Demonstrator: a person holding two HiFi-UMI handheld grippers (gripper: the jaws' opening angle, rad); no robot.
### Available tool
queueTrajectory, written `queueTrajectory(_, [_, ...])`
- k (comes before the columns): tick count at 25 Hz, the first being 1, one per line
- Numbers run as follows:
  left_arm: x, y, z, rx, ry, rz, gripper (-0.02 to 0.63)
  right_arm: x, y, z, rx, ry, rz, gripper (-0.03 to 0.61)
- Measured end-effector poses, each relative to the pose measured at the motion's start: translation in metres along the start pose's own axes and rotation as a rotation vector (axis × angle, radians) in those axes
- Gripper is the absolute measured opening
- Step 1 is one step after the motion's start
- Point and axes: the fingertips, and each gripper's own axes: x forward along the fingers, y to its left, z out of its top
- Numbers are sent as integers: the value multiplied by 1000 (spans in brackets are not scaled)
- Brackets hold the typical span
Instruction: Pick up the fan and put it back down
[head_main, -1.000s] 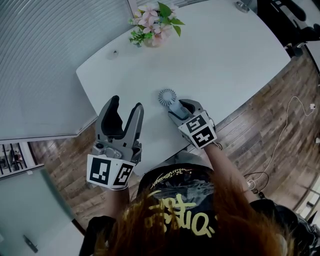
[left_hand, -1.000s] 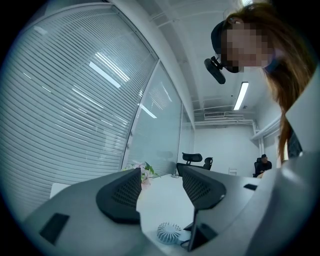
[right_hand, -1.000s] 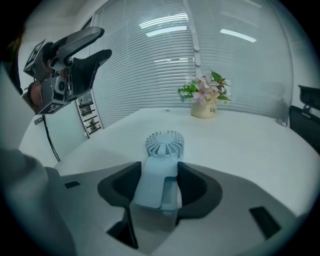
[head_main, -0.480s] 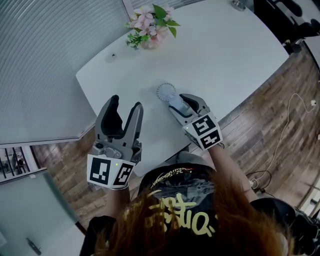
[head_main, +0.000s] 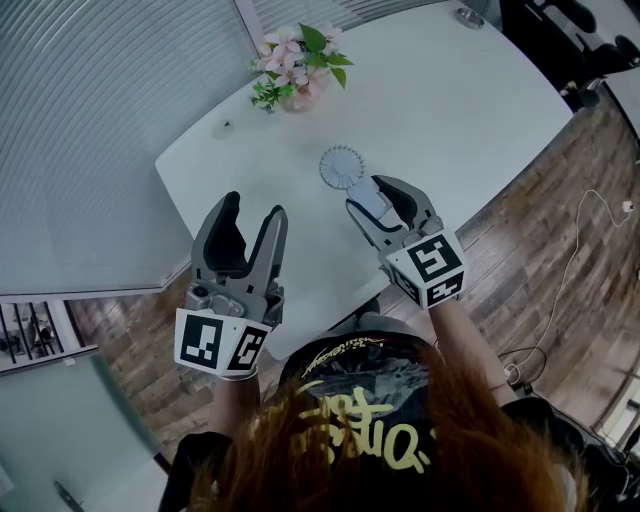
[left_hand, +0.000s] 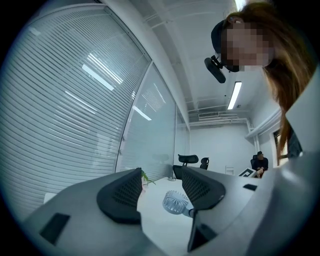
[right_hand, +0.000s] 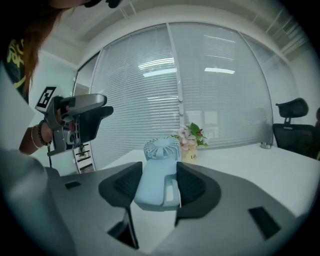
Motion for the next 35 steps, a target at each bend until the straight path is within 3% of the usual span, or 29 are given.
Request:
queueTrajectory(13, [16, -19, 19, 34, -33, -37, 229, -48, -15, 78, -34, -227, -38, 216])
queueTrajectory(35, [22, -33, 33, 67, -52, -83, 198, -111, -31, 125, -26, -436, -123, 216])
